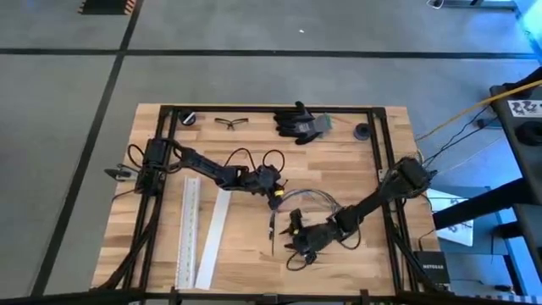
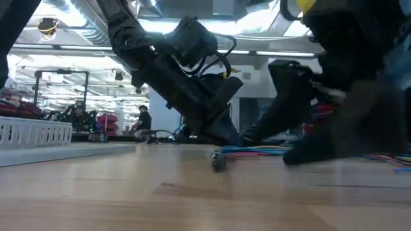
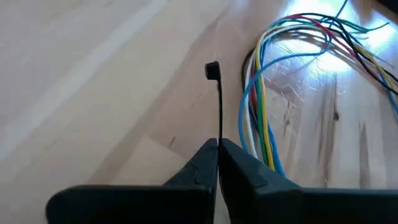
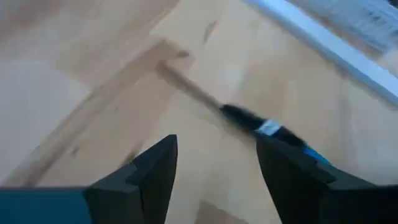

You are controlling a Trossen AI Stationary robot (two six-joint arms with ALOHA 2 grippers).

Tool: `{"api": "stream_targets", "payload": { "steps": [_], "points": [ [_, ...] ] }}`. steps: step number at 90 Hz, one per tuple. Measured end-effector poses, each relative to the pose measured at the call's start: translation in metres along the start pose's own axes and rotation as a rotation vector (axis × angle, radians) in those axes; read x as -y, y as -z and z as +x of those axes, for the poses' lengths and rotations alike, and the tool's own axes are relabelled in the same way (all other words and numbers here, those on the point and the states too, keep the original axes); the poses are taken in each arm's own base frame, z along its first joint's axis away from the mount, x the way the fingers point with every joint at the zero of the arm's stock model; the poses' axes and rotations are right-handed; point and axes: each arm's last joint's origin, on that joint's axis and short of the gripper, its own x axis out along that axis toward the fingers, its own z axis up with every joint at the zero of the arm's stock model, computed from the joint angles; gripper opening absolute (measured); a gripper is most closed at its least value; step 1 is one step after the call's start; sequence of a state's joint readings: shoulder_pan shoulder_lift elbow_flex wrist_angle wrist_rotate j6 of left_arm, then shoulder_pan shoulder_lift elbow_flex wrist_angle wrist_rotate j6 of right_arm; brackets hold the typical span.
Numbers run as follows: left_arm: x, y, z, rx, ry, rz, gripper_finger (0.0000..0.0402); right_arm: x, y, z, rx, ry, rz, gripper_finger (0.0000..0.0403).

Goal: Ziptie cables
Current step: Wrap the black zip tie around the cable wires to form a loop

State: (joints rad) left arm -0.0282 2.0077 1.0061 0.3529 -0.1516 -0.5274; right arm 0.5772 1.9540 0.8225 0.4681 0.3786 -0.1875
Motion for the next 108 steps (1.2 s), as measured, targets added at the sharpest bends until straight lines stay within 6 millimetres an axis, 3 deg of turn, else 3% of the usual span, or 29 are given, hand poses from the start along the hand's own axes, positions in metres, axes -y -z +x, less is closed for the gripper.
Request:
{"api": "stream_targets", "payload": {
  "steps": [31,45,62,82,108],
  "points": [
    [0.011,0.006,-0.002,0.005,0.003,0.006,0.0,-0.008,-0.024,0.04,-0.054,0.098,-0.038,0.0207],
    [0.014,0.007,-0.003,0.009,0.005,0.01,0.0,-0.01,-0.028,0.048,-0.089,0.113,-0.053,0.02],
    [0.016,0.008,-0.003,0.008,0.009,0.011,0.0,-0.008,-0.026,0.05,-0.109,0.123,-0.054,0.014],
    [0.016,0.009,-0.003,0.006,0.008,0.012,0.0,-0.005,-0.021,0.051,-0.143,0.14,-0.037,0.0014],
    [0.021,0.007,-0.007,0.015,0.021,0.073,0.0,-0.004,-0.029,0.038,-0.141,0.101,0.06,0.0001]
  ]
}}
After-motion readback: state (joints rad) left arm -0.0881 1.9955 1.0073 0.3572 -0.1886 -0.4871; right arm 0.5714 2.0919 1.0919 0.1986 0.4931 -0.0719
